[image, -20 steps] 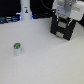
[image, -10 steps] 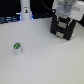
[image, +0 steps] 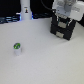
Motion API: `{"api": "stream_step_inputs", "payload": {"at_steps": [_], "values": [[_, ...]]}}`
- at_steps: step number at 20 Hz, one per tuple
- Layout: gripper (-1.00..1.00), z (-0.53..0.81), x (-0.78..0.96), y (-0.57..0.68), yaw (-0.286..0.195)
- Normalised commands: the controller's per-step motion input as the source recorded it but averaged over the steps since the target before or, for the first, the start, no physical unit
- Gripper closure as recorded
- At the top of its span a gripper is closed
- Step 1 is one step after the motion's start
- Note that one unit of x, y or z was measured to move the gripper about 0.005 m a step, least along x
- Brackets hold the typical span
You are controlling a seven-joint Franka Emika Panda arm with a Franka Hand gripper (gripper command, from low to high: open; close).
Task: Open the kcup holder, insert the kcup into the holder, and close the kcup holder
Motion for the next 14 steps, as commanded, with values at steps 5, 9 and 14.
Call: {"api": "stream_step_inputs", "payload": {"at_steps": [5,9,14], "values": [[1.00,0.23,0.72,-0.15,-0.064],[1.00,0.08,0.09,-0.43,0.036],[1.00,0.11,0.19,-0.76,0.113]]}}
